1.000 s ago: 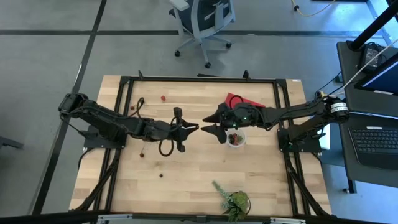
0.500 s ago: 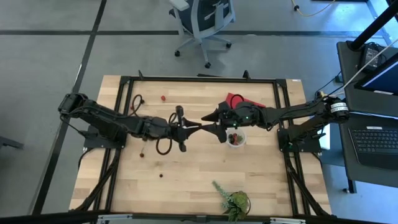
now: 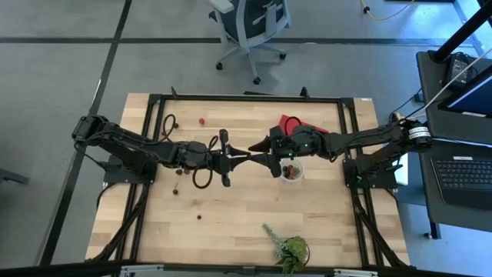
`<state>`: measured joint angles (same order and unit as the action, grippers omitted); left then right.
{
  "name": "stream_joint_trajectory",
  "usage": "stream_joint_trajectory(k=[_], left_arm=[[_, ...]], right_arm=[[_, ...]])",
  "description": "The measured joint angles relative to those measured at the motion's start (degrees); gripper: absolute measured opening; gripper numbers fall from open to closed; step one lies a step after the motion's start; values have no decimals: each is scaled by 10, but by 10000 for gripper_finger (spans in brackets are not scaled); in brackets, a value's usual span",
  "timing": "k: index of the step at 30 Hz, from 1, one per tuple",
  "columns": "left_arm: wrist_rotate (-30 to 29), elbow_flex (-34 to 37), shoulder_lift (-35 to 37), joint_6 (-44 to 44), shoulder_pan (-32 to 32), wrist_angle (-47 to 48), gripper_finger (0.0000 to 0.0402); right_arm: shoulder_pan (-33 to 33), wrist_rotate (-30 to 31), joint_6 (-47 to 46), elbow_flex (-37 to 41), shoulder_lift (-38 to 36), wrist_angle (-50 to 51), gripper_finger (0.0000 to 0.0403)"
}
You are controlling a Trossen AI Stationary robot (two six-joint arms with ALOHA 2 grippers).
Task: Pick and placing Produce into tupperware
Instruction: Put the bottom blueberry into the transparent container
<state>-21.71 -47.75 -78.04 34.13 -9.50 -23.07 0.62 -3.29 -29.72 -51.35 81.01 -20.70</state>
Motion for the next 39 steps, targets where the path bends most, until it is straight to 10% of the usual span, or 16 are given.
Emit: stream_joint_trajectory(k=[11, 39], left_arm=[[0, 0, 0, 0, 0, -3, 39], [33, 0, 1, 16, 11, -16, 39]], right_arm=[[0, -29, 0, 0, 0, -10, 131], [3, -40, 30, 1, 0, -16, 70]])
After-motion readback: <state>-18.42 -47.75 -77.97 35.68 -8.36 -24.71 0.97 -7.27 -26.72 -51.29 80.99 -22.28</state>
